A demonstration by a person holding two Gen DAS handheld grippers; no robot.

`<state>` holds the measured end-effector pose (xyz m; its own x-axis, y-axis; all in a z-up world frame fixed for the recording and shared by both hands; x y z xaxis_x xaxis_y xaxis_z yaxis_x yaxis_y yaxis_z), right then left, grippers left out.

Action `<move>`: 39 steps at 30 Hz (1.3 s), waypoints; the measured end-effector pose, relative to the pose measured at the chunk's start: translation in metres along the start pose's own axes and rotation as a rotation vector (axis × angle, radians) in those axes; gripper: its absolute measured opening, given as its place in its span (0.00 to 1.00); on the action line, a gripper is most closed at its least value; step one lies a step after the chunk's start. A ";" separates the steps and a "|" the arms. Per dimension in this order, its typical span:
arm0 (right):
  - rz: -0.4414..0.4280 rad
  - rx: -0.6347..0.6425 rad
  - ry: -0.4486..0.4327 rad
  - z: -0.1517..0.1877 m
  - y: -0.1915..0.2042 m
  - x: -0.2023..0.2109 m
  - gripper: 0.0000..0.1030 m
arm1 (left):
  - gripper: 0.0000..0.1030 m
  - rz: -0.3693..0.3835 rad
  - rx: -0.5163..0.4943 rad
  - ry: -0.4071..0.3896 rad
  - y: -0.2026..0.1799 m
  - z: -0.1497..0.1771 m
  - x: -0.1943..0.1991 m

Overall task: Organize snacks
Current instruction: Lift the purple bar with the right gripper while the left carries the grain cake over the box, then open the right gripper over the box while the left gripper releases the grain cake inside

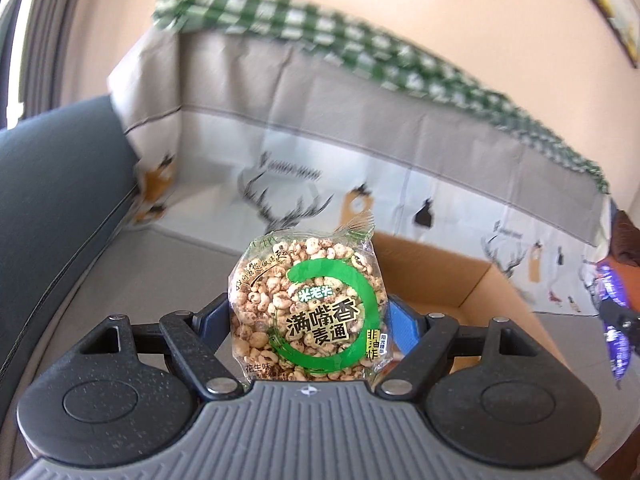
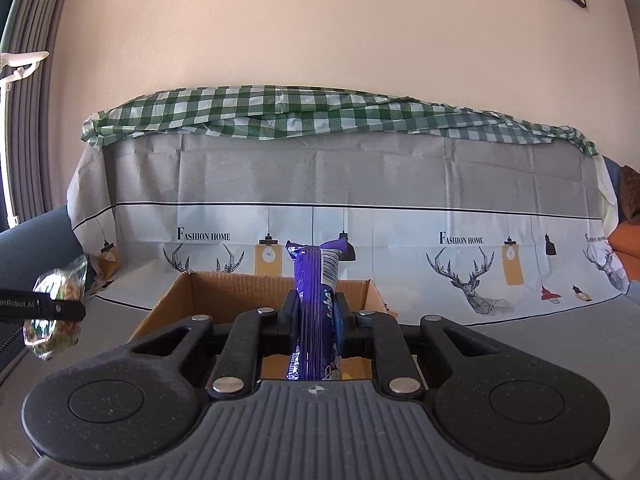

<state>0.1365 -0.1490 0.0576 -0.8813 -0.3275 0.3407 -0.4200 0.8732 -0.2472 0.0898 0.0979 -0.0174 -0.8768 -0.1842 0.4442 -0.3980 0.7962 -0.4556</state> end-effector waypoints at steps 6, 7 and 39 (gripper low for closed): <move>0.006 -0.003 0.008 0.003 -0.006 -0.004 0.17 | 0.81 0.084 -0.056 -0.049 -0.040 0.002 0.001; 0.008 -0.006 0.012 0.004 -0.007 -0.005 0.17 | 0.81 0.097 -0.061 -0.048 -0.046 0.003 0.001; 0.107 -0.084 0.073 0.019 -0.035 -0.018 0.99 | 0.99 0.264 -0.102 -0.113 -0.115 0.018 -0.008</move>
<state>0.1632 -0.1807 0.0425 -0.9009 -0.2063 0.3819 -0.3020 0.9299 -0.2101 0.1378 -0.0030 0.0178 -0.9730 -0.0214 0.2297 -0.1283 0.8777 -0.4617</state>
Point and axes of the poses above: each gripper's, at about its wrist camera, not at the fingertips, and x roughly against the way its jaws point, y to its left, z to its underside, the point moved 10 cm from there along -x, roughly the way its jaws point, and after that the axes turned 13 degrees about x, right-handed, at the moved point
